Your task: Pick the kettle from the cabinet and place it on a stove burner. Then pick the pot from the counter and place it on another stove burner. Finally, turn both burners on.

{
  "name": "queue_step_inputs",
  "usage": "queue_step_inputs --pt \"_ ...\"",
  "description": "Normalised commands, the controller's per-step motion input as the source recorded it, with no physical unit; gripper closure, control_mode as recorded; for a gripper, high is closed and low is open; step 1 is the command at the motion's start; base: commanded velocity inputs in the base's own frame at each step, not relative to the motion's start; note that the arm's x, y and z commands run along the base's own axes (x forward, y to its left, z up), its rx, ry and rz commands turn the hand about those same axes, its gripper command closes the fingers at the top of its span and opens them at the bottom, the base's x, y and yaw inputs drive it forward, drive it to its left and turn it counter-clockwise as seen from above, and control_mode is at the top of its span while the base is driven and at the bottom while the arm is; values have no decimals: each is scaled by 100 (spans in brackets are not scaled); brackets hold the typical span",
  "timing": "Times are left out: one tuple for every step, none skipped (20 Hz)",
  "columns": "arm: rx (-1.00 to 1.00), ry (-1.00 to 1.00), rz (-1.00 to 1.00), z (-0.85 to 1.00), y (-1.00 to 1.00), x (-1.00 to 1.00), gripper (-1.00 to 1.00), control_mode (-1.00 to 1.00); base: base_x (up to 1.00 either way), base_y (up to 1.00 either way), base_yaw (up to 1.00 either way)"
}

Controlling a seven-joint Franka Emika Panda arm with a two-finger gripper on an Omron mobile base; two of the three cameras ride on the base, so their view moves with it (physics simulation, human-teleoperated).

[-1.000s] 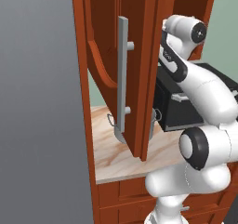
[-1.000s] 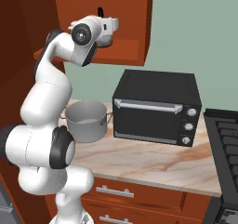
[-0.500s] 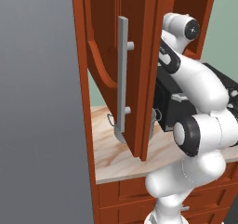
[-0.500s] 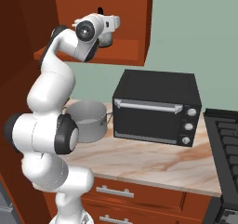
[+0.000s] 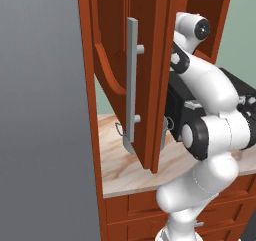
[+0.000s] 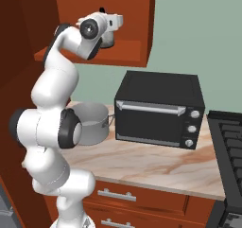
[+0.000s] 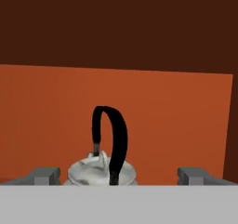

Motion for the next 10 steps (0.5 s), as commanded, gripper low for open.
queue_step_inputs --pt "0 0 0 0 0 19 -100 -100 0 0 0" --pt "0 0 0 0 0 18 -100 -100 0 0 0" --pt "0 0 0 0 0 17 -100 -100 0 0 0" --pt "0 0 0 0 0 17 -100 -100 0 0 0" --pt "0 0 0 0 0 17 -100 -100 0 0 0" --pt "0 1 0 0 0 17 -100 -100 0 0 0" --pt "0 1 0 0 0 17 -100 -100 0 0 0" --pt "0 1 0 0 0 17 -100 -100 0 0 0" --pt "0 1 0 0 0 17 -100 -100 0 0 0" --pt "0 1 0 0 0 16 -100 -100 0 0 0"
